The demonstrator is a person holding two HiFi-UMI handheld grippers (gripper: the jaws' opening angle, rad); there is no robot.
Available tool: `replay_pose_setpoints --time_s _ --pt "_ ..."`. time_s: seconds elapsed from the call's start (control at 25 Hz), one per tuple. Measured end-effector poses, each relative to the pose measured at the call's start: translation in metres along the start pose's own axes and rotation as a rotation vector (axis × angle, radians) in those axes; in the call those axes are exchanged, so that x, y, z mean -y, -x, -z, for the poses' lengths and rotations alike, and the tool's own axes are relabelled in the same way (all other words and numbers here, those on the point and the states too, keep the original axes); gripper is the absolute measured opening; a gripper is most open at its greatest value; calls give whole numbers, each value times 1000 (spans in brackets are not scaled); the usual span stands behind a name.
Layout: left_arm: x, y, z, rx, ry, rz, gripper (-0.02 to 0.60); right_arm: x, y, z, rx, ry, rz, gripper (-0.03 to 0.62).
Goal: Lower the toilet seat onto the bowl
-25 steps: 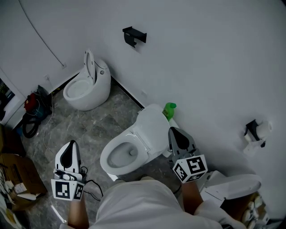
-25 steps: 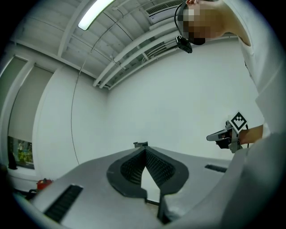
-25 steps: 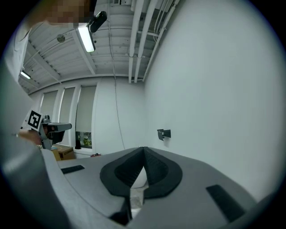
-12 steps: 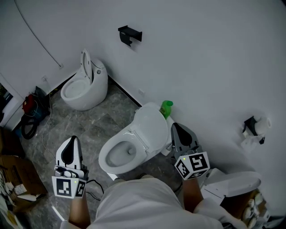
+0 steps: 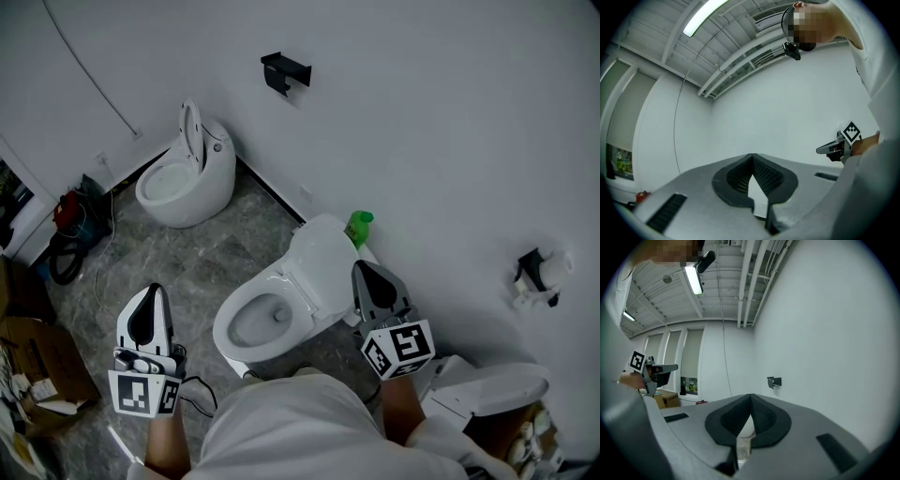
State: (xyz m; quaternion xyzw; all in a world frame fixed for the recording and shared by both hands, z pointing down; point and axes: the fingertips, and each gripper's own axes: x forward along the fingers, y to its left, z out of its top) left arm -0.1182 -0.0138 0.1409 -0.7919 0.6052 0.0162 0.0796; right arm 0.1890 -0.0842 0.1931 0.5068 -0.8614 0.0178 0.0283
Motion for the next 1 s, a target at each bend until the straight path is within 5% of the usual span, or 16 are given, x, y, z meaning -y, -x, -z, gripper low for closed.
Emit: replay_pose_setpoints --time_s 1.0 --pt "-46 51 32 -66 45 12 6 -89 -12 22 -56 11 -45 -2"
